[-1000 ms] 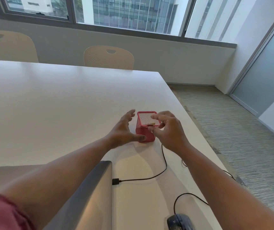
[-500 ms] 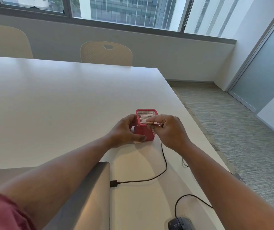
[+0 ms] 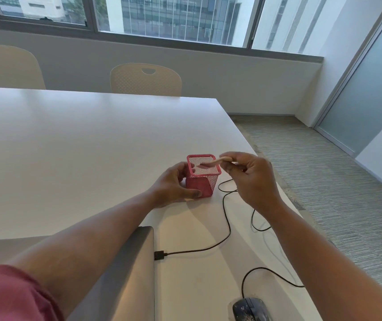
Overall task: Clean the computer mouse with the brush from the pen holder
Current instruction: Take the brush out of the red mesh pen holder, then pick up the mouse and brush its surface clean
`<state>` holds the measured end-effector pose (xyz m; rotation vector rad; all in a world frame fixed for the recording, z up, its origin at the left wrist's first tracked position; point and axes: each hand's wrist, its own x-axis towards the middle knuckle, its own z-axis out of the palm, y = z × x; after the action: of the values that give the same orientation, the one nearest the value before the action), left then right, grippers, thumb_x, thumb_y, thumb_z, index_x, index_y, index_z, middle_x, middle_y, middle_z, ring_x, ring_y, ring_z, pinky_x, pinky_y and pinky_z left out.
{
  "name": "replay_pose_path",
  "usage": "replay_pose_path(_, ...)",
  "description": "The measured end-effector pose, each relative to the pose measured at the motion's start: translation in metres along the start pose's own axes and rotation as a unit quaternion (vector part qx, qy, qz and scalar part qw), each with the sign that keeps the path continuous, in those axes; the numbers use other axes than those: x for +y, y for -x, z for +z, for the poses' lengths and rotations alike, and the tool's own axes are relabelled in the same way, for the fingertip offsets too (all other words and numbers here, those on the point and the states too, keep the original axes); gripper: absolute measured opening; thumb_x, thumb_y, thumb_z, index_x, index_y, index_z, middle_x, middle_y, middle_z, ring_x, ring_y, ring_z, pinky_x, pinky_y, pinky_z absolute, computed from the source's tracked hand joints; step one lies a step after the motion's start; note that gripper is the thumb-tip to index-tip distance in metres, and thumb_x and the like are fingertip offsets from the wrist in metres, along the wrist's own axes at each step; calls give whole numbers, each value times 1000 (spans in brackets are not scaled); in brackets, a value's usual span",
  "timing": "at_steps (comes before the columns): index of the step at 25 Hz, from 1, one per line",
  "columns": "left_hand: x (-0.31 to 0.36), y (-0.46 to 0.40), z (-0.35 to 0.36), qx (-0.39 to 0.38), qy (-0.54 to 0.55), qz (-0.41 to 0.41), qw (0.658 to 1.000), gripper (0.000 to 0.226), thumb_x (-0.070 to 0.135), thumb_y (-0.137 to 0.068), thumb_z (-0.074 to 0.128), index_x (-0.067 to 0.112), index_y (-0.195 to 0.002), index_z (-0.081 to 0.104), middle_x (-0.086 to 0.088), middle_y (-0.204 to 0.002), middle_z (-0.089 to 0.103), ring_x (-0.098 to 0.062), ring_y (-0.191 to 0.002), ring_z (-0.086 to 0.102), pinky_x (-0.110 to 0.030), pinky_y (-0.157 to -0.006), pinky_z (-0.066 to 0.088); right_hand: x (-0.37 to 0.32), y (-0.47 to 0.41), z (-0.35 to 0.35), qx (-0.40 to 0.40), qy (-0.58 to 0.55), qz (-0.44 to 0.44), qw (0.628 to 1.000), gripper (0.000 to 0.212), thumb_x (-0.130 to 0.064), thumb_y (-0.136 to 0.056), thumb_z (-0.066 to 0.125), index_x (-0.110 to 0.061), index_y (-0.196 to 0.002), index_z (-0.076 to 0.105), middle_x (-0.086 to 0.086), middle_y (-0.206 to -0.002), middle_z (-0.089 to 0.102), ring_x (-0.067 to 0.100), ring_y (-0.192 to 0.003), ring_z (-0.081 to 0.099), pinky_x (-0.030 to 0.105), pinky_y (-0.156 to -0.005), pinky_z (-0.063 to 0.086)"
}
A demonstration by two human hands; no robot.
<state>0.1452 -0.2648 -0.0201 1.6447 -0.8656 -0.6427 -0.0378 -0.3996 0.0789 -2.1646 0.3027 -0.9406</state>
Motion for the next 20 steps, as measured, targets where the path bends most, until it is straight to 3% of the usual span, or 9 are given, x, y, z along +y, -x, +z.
replay_pose_path(2,2,1,-1,-10,-14,-7,1000,80,-5,-75,98,23,-139,60,-3,-135,74,-25,-134,69,-29,-101,62,-6,9,-12,32,-67,20,997,28,-11,-91,75,-39,-92,78,-21,-83,77,2,-80,70,22,-80,55)
replay_pose_path(4,7,4,-6,-21,-47,-24,998,111,6,-74,102,22,-164,40,-6,-158,59,-24,-153,51,-40,-123,48,-13,19,-23,65,-126,36,989,30,-3,-92,73,-33,-96,77,-10,-84,76,11,-83,71,28,-82,57)
replay_pose_path(7,21,24,-16,-4,-123,-57,991,145,28,-69,106,23,-176,8,-10,-178,29,-25,-165,28,-45,-134,27,-27,40,-38,107,-182,68,975,26,-1,-93,70,-26,-96,77,-3,-82,77,16,-80,73,19,-73,54)
replay_pose_path(9,30,47,-18,20,-169,-28,985,145,35,-69,105,22,-176,9,-9,-180,24,-24,-164,26,-43,-133,27,-38,56,-46,129,-206,100,965,21,-3,-95,69,-22,-95,76,-2,-83,78,16,-79,76,19,-69,54)
replay_pose_path(12,47,90,-7,32,-224,56,973,137,40,-71,103,18,-175,17,-4,-178,26,-10,-155,29,-28,-125,26,-50,86,-51,161,-232,168,944,12,-9,-100,64,-17,-94,71,-1,-87,80,23,-83,79,23,-66,57)
replay_pose_path(14,56,119,11,18,-237,91,967,132,41,-73,102,16,-174,21,-4,-175,31,-5,-150,31,-28,-126,29,-54,107,-52,184,-267,221,920,8,-12,-102,61,-14,-97,66,2,-86,79,25,-80,79,25,-64,57)
replay_pose_path(17,59,163,46,-38,-217,72,973,127,44,-73,101,22,-173,25,-2,-171,41,-10,-149,40,-36,-129,36,-57,141,-56,209,-302,282,886,6,-17,-105,56,-13,-102,60,7,-84,78,25,-73,78,27,-60,56)
replay_pose_path(20,53,206,78,-96,-188,27,977,134,49,-68,103,35,-173,21,10,-167,45,-5,-147,40,-32,-128,34,-56,172,-63,229,-320,319,862,8,-21,-106,51,-17,-101,57,3,-79,77,24,-70,78,27,-58,55)
